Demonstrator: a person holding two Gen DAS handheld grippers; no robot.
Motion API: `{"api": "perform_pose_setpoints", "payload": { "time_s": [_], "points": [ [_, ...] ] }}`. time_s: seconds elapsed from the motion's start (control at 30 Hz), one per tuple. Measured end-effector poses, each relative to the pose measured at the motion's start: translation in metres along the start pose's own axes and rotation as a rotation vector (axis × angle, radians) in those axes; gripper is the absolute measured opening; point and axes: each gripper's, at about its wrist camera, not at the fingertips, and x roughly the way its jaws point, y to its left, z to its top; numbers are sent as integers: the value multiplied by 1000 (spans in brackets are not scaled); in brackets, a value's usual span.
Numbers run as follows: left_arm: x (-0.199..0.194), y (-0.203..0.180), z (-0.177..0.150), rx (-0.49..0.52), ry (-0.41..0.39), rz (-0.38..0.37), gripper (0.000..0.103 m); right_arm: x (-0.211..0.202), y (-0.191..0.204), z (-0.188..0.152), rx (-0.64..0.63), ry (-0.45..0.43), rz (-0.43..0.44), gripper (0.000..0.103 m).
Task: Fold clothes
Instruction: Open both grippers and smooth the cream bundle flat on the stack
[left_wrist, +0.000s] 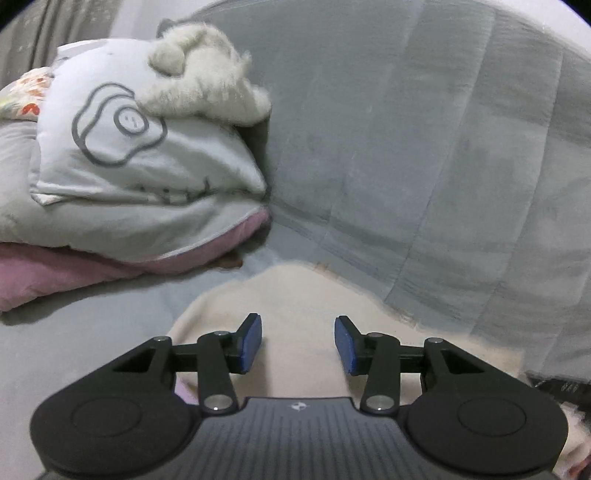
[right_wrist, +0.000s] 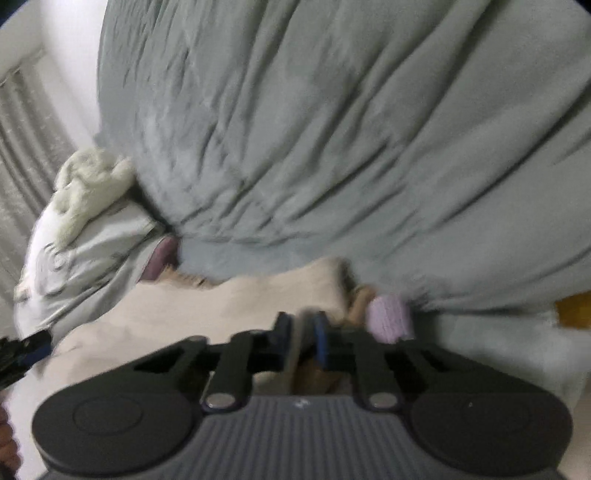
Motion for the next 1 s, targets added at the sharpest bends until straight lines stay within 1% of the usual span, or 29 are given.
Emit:
{"api": "perform_pose_setpoints", "payload": {
  "time_s": [0.03, 0.1, 0.13, 0.2, 0.27, 0.3, 0.37, 0.4, 0.47, 0.5, 0.57, 0.63, 0.73, 0.8, 0.83, 0.87, 0.9, 1.0],
  "points": [
    [4, 3, -3, -4, 12, 5, 46, 0, -1, -2, -7, -11, -30, 0],
    [9, 10, -8, -18, 29, 7, 47, -1, -2, -7, -20, -33, -83, 0],
    [6, 14, -7, -37, 20, -8, 47, -8, -2, -8, -29, -46, -66, 4],
    [2, 16, -6, -44, -3, -13, 47, -18, 3, -7, -56, -65, -48, 5],
    [-3, 14, -3, -47, -35, -29, 47, -32, 17, -5, -118, -105, -4, 8],
    [-5, 13, -2, -47, -44, -43, 47, -34, 20, -3, -126, -107, 11, 10],
    [-6, 5, 0, -41, -52, -82, 47, -36, 38, 4, -144, -100, 78, 14],
    [-6, 2, 0, -35, -54, -98, 47, -38, 42, 5, -146, -96, 94, 14],
    [-1, -12, -1, 11, -41, -118, 47, -41, 59, 5, -155, -88, 153, 19],
    [1, -17, -2, 30, -31, -119, 47, -43, 61, 5, -160, -88, 166, 22],
    [9, -25, -6, 60, -5, -109, 47, -51, 73, -4, -195, -83, 200, 30],
    [16, -28, -11, 79, 14, -88, 48, -54, 82, -16, -246, -67, 203, 32],
    [21, -31, -19, 118, 11, -69, 51, -45, 87, -33, -296, -39, 168, 37],
    [22, -34, -22, 155, 8, -58, 52, -35, 78, -43, -279, -30, 163, 38],
    [23, -37, -24, 181, 5, -48, 52, -36, 74, -46, -271, -33, 166, 38],
    [25, -38, -23, 189, 6, -43, 52, -32, 68, -49, -255, -38, 175, 39],
    [26, -39, -23, 194, 7, -38, 53, -37, 66, -50, -254, -38, 175, 39],
    [32, -41, -21, 189, 17, -25, 53, -38, 68, -53, -260, -42, 162, 40]
  ]
}}
